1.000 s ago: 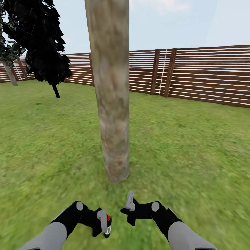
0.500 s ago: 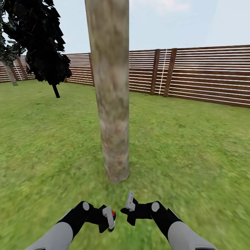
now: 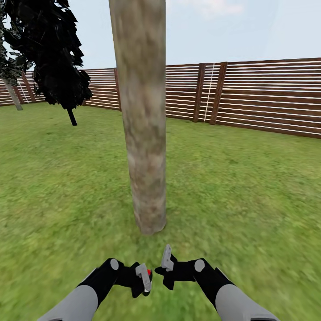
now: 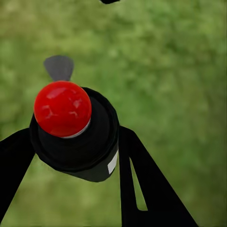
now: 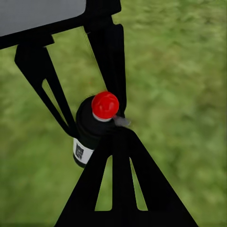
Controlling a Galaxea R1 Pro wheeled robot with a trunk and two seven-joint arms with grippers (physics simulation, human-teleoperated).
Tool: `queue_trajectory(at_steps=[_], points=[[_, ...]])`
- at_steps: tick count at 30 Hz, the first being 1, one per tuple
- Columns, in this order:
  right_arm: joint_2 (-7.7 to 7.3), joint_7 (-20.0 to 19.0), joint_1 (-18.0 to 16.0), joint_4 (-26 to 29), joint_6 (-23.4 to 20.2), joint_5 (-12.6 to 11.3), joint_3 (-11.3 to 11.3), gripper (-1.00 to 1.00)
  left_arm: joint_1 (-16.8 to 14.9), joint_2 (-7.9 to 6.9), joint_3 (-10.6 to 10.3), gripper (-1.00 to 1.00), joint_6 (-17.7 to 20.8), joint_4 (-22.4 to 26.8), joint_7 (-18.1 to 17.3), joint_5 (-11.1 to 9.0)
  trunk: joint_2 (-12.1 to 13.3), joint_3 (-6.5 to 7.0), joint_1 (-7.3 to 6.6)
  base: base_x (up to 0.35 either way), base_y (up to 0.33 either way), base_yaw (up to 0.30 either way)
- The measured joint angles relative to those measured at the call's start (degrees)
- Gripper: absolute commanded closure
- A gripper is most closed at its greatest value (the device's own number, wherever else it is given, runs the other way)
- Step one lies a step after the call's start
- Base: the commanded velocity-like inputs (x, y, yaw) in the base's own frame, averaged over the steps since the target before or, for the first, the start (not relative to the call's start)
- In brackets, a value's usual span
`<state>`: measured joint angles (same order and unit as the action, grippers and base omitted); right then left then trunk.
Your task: In the garden, pick up the pesticide atomizer on the floor and spray pesticide onto both trees until each tree trunk is fully covered.
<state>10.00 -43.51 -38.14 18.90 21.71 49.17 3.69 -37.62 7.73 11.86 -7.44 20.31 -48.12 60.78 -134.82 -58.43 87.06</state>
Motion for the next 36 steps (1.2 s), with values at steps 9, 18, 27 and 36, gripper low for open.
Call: queue_trajectory(at_steps=[9,18,27,36], points=[[0.0,0.0,0.0,0.0,0.0,-0.03,0.0,1.0,0.0,0.9,0.1,1.0,-0.41,0.0,0.05,-0.8,0.0,0.0,0.0,0.0,0.0,0.0],[0.0,0.0,0.0,0.0,0.0,-0.04,0.0,1.0,0.0,0.97,0.08,1.0,-0.73,-0.01,-0.24,-4.31,0.0,0.0,0.0,0.0,0.0,0.0],[0.0,0.0,0.0,0.0,0.0,-0.02,0.0,1.0,-0.01,0.25,-0.32,1.0,-0.57,-0.01,-0.14,-3.99,0.0,0.0,0.0,0.0,0.0,0.0],[0.0,0.05,0.0,0.0,0.0,-0.04,0.15,1.0,0.52,-9.79,-0.67,1.0,-0.53,-0.01,-0.12,-2.91,0.0,0.0,0.0,0.0,0.0,0.0]])
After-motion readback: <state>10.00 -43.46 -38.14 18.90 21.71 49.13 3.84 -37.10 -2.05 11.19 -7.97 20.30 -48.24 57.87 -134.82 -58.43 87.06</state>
